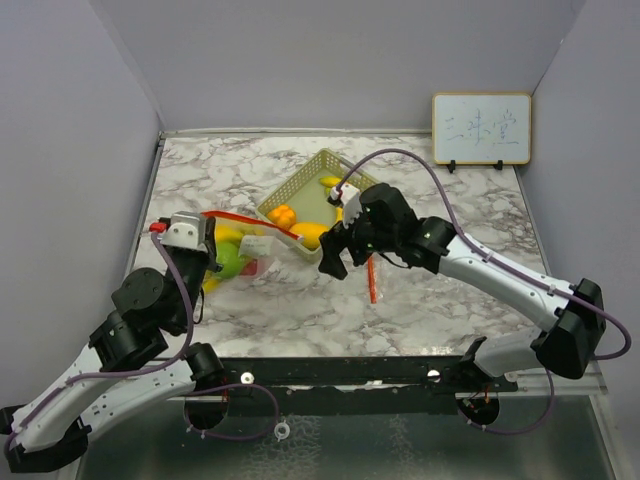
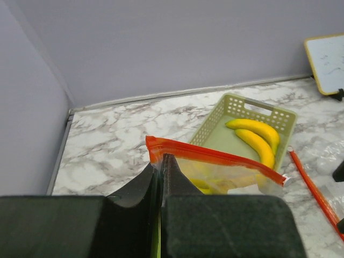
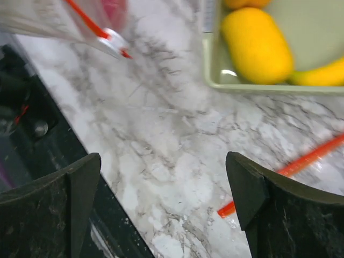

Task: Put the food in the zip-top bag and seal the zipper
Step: Place the zipper food storage bag at the center of the board, then pick up the zipper food storage bag at the center of the board.

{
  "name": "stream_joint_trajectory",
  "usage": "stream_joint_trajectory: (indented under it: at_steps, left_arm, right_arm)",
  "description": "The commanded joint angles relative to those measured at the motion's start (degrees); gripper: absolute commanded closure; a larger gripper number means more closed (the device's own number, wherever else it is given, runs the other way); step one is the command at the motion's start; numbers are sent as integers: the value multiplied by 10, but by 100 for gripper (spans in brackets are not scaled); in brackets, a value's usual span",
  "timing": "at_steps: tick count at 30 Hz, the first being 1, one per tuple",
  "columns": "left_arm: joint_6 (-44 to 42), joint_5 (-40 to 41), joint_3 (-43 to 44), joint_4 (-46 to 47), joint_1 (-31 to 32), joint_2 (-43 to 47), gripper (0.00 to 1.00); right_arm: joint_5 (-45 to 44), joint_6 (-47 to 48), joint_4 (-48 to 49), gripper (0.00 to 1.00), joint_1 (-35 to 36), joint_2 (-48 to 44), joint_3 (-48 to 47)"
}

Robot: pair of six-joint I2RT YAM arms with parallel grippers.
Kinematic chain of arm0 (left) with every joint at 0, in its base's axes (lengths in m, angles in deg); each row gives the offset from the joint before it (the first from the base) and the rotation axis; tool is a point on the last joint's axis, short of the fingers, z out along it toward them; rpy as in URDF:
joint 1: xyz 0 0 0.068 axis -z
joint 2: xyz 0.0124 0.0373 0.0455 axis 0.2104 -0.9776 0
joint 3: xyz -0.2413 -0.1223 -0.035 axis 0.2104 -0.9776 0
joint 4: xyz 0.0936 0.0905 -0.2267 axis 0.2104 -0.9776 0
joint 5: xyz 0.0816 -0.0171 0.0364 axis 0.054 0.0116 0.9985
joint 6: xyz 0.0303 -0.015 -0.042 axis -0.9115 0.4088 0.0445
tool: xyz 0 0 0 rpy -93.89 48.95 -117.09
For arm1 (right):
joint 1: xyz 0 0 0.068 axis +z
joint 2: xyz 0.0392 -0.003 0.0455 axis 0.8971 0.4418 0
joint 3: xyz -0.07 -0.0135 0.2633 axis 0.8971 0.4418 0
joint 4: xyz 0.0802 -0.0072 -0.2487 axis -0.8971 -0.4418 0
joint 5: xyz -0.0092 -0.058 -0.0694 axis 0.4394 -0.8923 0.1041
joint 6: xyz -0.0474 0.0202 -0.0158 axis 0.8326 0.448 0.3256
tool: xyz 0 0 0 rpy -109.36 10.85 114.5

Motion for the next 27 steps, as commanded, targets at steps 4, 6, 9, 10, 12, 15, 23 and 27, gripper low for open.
stream_joint_trajectory:
  at_steps: [4, 6, 9, 10, 12, 15, 23, 27]
  left_arm:
    - [94, 176, -16, -11, -3, 24, 97]
    - [133, 198, -24, -35, -2, 34, 89]
    - [194, 241, -27, -84, -3, 45, 59]
    - [212, 253, -23, -102, -3, 47, 45]
    - [224, 253, -18, -111, -3, 53, 6]
    - [183, 182, -15, -68, -3, 57, 1]
    - [178, -8, 6, -12, -3, -68, 1]
    - [190, -66, 1, 9, -3, -127, 5]
  right_arm:
    - [-288, -134, -64, 0, -37, 27, -33]
    - [-289, -157, -66, 0, -63, 35, -14]
    - [-297, -174, -50, 0, -95, 44, 21]
    - [-304, -178, -45, 0, -105, 52, 29]
    - [-297, -180, -32, 0, -122, 71, 40]
    - [-284, -181, -10, 0, -131, 103, 45]
    - [-291, -204, 22, 1, -137, 202, 50]
    - [-312, -210, 28, 10, -139, 227, 63]
